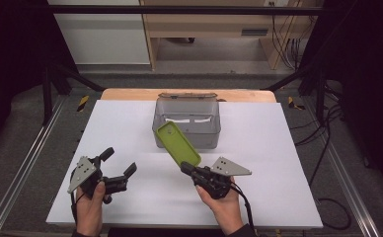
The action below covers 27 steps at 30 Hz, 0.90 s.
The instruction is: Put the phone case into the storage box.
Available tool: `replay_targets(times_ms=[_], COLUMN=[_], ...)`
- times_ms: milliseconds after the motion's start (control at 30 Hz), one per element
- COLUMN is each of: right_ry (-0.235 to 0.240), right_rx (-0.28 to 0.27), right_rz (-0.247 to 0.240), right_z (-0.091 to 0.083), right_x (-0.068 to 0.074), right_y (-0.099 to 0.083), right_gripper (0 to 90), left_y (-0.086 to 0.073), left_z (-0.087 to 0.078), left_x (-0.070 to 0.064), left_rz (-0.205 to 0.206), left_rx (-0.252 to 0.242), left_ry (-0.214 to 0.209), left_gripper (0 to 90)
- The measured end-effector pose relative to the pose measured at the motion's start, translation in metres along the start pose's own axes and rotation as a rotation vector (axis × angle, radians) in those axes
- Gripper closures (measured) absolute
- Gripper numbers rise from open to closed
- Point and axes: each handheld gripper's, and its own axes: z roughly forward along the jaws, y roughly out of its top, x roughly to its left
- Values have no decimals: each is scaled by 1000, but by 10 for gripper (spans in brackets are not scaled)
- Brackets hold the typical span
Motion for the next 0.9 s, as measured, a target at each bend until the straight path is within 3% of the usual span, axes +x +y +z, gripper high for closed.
replay_targets(times_ms=[200,300,533,667,900], right_ry=[-18,-17,-13,-24,-19], right_rx=[-37,-56,-60,-39,-34], right_rz=[27,27,19,2,-7], right_z=[15,24,26,26,30], right_x=[-12,-13,-7,-5,-1], right_y=[13,17,11,6,1], right_gripper=[881,881,881,881,881], left_y=[25,23,11,11,9], left_z=[32,41,29,28,34], left_x=[-3,-7,-13,-15,-26], left_rz=[-7,-59,-71,-110,-92], left_rx=[-36,-42,-33,-45,-23], left_ry=[-29,-50,-43,-60,-88], left_gripper=[13,21,20,21,21])
